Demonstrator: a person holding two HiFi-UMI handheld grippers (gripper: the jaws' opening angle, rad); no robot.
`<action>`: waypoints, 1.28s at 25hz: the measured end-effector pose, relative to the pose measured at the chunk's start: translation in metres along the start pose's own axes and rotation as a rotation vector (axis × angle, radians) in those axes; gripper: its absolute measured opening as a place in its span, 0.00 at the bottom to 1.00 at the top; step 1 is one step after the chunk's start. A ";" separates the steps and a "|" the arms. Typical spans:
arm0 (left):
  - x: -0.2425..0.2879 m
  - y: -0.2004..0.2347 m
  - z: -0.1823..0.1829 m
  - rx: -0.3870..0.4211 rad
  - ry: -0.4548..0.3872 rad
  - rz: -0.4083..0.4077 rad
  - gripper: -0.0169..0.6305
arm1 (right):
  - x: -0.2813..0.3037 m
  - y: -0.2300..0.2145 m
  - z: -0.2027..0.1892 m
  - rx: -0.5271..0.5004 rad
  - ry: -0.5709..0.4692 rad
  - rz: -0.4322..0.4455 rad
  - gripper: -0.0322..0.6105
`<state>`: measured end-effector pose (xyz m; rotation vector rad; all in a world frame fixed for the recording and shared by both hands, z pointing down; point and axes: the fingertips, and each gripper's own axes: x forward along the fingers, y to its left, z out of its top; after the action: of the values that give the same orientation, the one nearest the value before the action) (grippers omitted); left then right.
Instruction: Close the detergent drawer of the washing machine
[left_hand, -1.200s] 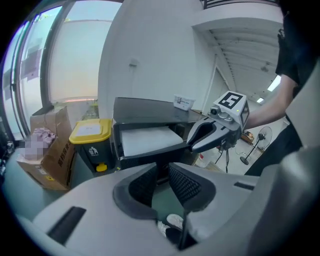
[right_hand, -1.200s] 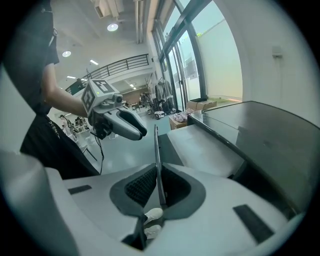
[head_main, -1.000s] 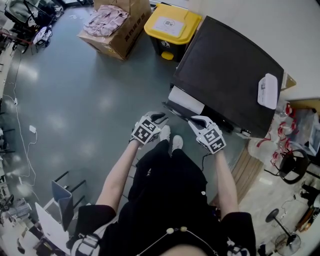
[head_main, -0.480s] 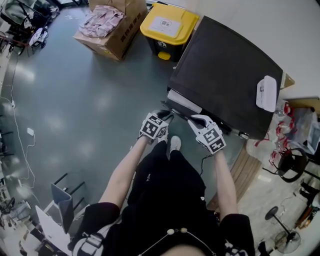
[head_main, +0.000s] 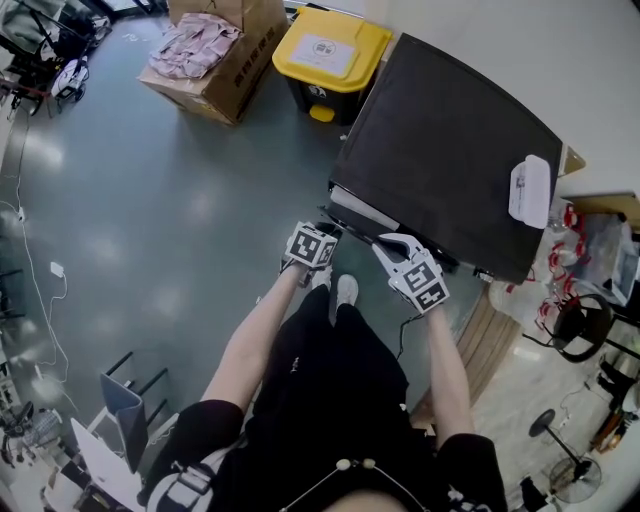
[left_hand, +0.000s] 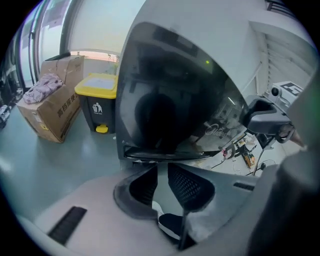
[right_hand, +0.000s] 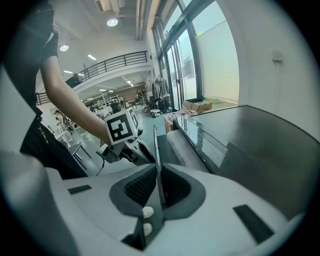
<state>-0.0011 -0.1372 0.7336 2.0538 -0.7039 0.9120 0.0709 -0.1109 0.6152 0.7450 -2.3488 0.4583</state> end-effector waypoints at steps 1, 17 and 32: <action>0.002 0.001 0.002 0.000 -0.001 0.001 0.13 | 0.000 0.000 0.000 0.001 0.001 -0.002 0.12; 0.010 -0.001 0.016 -0.095 -0.018 -0.042 0.20 | 0.000 -0.013 0.002 -0.050 0.026 -0.058 0.13; 0.012 -0.001 0.022 -0.125 -0.015 -0.022 0.20 | -0.002 -0.018 0.003 -0.162 0.078 -0.144 0.13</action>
<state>0.0146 -0.1565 0.7326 1.9561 -0.7263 0.8198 0.0815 -0.1254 0.6143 0.7985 -2.2112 0.2278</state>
